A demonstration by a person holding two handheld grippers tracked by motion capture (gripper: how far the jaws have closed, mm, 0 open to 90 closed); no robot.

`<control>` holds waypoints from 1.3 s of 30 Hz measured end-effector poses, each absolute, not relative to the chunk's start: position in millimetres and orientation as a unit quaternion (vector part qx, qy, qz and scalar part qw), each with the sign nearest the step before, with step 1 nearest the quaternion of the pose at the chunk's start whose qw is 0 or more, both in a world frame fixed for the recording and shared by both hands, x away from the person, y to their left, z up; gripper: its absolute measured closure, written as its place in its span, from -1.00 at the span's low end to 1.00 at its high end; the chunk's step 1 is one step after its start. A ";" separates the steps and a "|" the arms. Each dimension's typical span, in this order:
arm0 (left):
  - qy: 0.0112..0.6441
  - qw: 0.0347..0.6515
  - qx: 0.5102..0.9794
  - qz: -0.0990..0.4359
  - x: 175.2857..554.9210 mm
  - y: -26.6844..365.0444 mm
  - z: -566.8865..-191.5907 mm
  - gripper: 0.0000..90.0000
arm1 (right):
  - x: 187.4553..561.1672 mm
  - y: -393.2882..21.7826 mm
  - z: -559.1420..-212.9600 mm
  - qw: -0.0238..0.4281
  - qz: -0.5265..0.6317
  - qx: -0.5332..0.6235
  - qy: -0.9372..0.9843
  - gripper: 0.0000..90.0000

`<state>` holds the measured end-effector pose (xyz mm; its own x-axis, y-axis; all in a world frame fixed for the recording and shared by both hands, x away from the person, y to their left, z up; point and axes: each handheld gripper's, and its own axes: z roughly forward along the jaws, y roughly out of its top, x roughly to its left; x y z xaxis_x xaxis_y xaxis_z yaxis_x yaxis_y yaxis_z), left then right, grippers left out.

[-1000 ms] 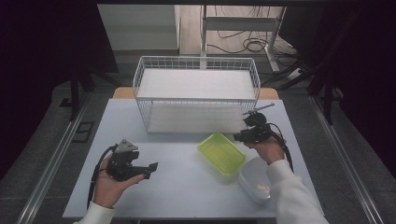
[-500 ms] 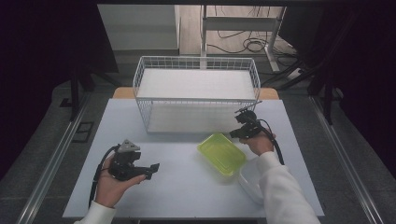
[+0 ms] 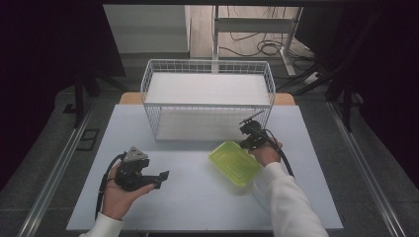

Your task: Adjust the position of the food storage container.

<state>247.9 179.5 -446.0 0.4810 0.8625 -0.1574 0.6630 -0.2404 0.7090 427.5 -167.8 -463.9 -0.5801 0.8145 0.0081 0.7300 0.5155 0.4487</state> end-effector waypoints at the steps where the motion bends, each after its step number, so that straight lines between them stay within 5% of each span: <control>1: 0.492 0.370 0.776 0.134 248.3 179.5 -446.8 -0.58 | 427.5 -165.9 -464.2 0.102 0.207 0.444 0.866 0.98; 24: 0.493 0.358 0.783 0.125 250.6 176.6 -453.8 -0.58 | 402.5 -103.0 -467.0 0.107 0.209 0.351 0.907 0.98; 39: 0.497 0.354 0.782 0.124 250.2 177.9 -456.4 -0.59 | 388.1 -143.1 -442.6 0.127 0.197 0.393 0.889 0.98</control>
